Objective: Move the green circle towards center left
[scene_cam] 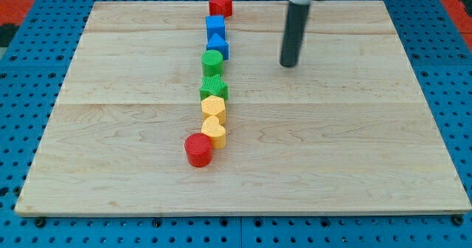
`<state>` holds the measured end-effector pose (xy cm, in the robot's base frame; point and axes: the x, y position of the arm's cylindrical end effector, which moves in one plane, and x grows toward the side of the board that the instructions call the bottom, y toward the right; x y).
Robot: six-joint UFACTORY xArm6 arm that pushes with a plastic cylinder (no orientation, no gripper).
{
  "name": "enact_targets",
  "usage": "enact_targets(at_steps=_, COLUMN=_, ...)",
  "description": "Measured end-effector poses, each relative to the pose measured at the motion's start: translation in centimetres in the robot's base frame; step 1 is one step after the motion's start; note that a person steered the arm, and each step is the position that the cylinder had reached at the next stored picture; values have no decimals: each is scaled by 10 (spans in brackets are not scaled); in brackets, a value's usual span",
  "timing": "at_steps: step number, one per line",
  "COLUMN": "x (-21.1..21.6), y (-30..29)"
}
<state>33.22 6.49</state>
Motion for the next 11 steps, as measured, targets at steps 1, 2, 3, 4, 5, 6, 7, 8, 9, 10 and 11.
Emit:
enact_targets(at_steps=1, x=-5, y=-86)
enact_targets(at_steps=2, x=3, y=-166)
enact_targets(at_steps=3, x=4, y=-207)
enact_targets(at_steps=4, x=-15, y=-164)
enact_targets(at_steps=5, x=-11, y=-114)
enact_targets(at_steps=6, x=9, y=-69)
enact_targets(at_steps=7, x=22, y=-103)
enact_targets(at_steps=8, x=28, y=-198)
enact_targets(at_steps=9, x=27, y=-188)
enact_targets(at_steps=10, x=21, y=-82)
enact_targets(at_steps=11, x=55, y=-81)
